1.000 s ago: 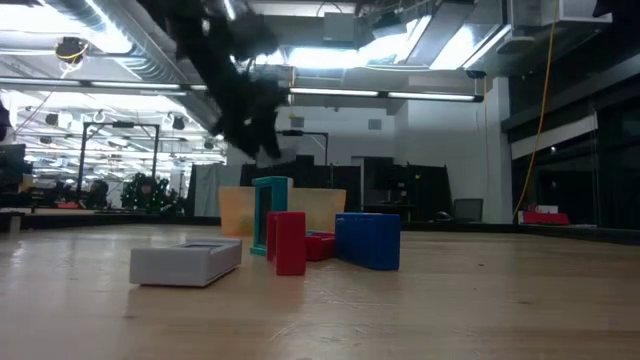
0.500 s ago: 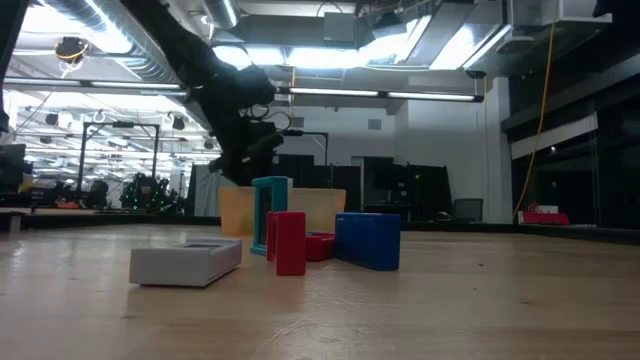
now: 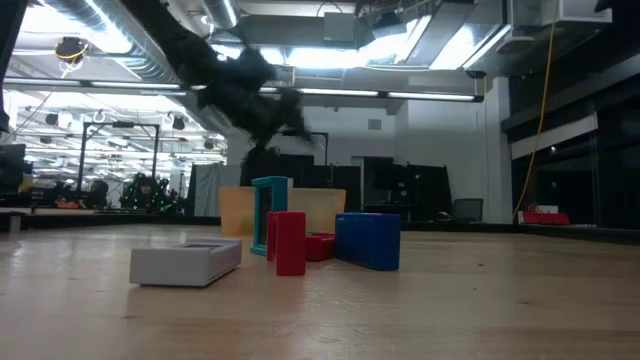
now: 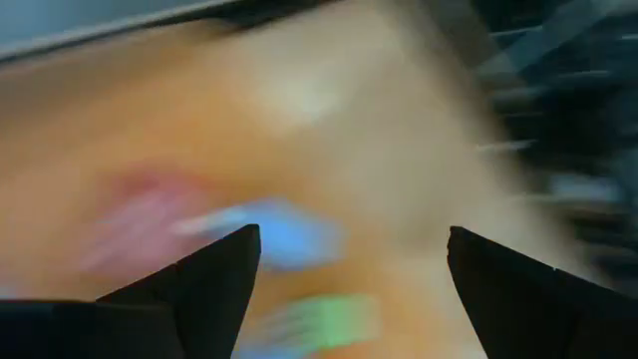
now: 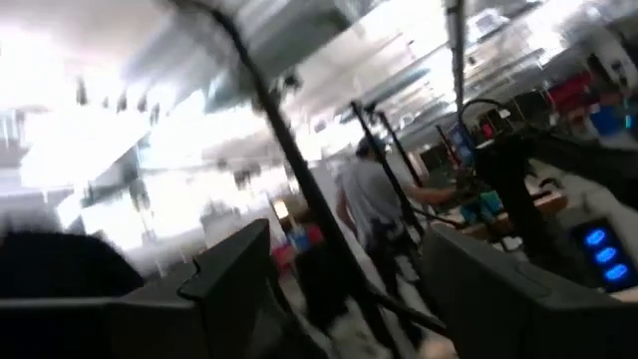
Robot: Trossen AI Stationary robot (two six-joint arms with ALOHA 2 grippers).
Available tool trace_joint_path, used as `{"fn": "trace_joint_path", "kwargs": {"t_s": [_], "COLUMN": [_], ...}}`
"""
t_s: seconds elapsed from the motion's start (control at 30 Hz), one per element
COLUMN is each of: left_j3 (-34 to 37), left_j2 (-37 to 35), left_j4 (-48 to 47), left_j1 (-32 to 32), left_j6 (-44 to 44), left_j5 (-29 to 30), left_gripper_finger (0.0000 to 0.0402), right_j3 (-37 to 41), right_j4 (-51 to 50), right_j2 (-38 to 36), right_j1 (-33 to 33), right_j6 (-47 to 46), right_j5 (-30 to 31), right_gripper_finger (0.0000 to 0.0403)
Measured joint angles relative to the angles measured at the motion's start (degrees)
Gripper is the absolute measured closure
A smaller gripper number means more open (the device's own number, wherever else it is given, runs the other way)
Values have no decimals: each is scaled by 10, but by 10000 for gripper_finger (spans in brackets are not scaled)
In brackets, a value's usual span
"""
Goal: Pick & Place Office items
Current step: Put the bottom light blue digital clock into the gray bin
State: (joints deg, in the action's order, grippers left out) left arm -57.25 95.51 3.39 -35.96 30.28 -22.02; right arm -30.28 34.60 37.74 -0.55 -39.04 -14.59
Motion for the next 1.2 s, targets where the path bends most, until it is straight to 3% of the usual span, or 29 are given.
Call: {"fn": "trace_joint_path", "kwargs": {"t_s": [0.07,0.13,0.27,0.47,0.6,0.8,1.07,1.2], "left_j3": [0,0,0,0,0,0,0,0], "left_j2": [-1,-2,-2,-4,-34,-103,-201,-238], "left_j4": [104,210,403,578,578,563,438,399], "left_j1": [21,44,85,144,177,210,241,263], "left_j6": [55,114,199,260,250,170,88,57], "left_j5": [-58,-63,2,75,82,116,120,129], "left_gripper_finger": [94,103,121,141,148,160,196,216], "right_j3": [0,0,0,0,0,0,0,0], "right_j4": [6,10,10,7,6,6,9,-2], "right_j2": [0,0,2,6,11,14,36,60], "right_j1": [-2,-2,-3,-3,-3,-4,-4,-3], "right_j6": [-65,-92,-65,6,7,-28,-58,-53], "right_j5": [25,51,105,108,108,108,117,256], "right_gripper_finger": [142,142,142,142,142,142,142,142]}}
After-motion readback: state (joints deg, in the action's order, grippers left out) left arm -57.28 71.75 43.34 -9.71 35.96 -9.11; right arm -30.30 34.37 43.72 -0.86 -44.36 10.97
